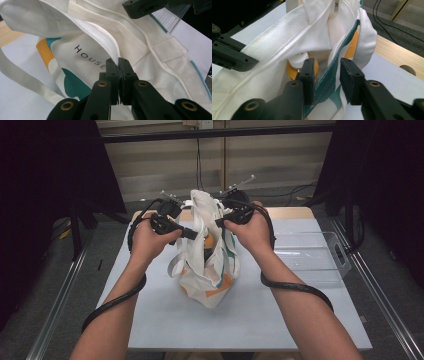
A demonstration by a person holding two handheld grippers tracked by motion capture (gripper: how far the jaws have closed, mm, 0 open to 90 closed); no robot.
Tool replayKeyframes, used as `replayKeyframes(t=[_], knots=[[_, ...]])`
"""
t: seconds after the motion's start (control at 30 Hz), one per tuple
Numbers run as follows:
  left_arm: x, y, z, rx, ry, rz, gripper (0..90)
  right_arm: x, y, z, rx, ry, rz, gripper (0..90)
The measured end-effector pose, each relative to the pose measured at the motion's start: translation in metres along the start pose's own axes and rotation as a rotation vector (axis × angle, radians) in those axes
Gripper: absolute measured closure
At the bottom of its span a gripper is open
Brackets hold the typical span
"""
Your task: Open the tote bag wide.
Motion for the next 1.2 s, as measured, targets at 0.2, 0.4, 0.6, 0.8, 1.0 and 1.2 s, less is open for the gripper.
replayKeyframes(t=[0.2,0.4,0.6,0.8,1.0,1.2], knots=[[0.002,-0.001,0.003,-0.017,-0.008,0.042,88.5,-0.006,0.004,0.003,0.018,0.013,-0.011,76.0],[0.009,0.004,0.010,-0.005,-0.014,0.039,88.5,-0.016,0.008,0.005,0.020,0.029,-0.021,80.9],[0.013,0.007,0.012,-0.031,-0.021,0.092,88.5,-0.018,0.010,0.006,0.026,0.036,-0.020,81.8],[0.020,0.014,0.015,-0.006,-0.030,0.076,88.4,-0.020,0.013,0.005,0.026,0.043,-0.027,82.0],[0.026,0.020,0.014,0.002,-0.039,0.098,88.4,-0.022,0.016,0.003,0.023,0.052,-0.035,81.9],[0.032,0.027,0.015,0.019,-0.049,0.096,88.3,-0.025,0.020,0.003,0.027,0.054,-0.038,81.9]])
Point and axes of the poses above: each handheld gripper's, and its own axes: z roughly backward along the jaws, y roughly out of its underside, x roughly to its left, the point moved 8 cm from there along -z, roughly forward along the jaws, and after that the axes turned 1 degree about x, right-handed, at the moved point
